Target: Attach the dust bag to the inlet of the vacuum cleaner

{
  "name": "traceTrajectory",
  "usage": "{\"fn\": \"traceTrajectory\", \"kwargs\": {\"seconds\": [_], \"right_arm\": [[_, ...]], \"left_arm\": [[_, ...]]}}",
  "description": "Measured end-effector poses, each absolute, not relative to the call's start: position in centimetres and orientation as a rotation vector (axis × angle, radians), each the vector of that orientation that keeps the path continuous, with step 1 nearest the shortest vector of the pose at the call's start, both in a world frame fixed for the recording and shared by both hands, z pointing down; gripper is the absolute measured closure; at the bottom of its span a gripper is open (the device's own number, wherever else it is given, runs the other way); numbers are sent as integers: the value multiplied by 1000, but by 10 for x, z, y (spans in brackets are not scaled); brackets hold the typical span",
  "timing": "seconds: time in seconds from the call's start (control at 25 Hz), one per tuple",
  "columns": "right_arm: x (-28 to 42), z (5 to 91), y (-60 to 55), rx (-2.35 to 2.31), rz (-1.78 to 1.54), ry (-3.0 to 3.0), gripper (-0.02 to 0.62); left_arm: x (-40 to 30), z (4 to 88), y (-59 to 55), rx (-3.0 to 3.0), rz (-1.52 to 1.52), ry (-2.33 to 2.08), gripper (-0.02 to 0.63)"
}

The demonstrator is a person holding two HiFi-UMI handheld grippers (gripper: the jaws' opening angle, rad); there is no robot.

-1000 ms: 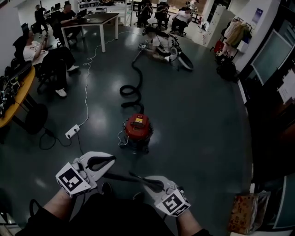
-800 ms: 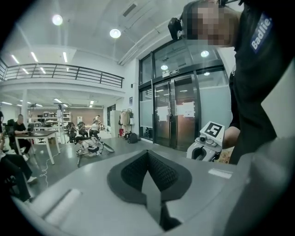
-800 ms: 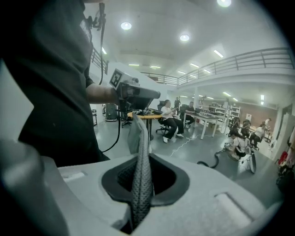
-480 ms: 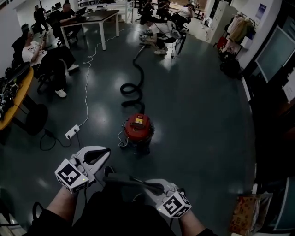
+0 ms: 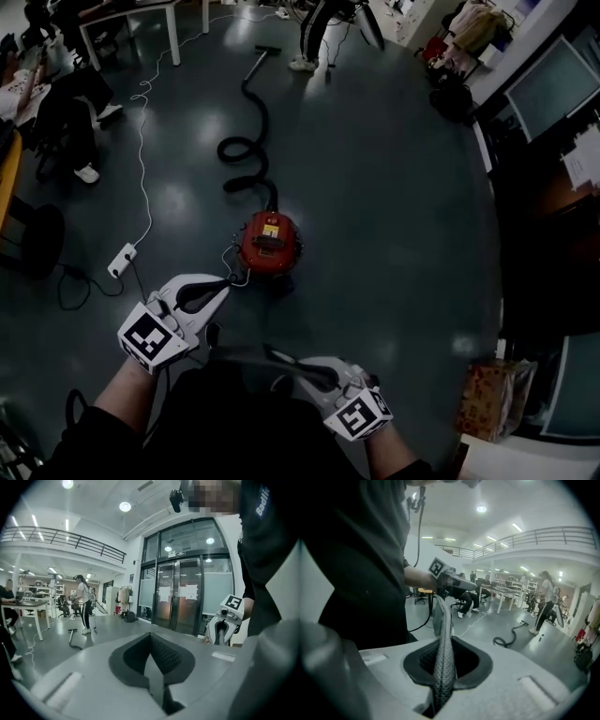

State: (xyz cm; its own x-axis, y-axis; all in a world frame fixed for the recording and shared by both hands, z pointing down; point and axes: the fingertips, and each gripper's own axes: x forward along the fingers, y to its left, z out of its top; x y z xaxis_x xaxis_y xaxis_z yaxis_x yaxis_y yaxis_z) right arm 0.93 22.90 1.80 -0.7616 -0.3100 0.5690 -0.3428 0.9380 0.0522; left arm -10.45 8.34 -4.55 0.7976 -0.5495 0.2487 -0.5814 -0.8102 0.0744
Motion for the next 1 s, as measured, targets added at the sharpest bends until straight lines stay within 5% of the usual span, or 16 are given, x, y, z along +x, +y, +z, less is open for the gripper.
{"fn": "traceTrajectory", "kwargs": {"seconds": [0.4, 1.0], "right_arm": [[-22, 73, 180, 519, 187, -2404, 571], [22, 242, 140, 373, 142, -2422, 571]], "left_arm": [[-111, 39, 19, 2851, 445, -741, 604], [-81, 186, -11, 2781, 618, -874, 604]]}}
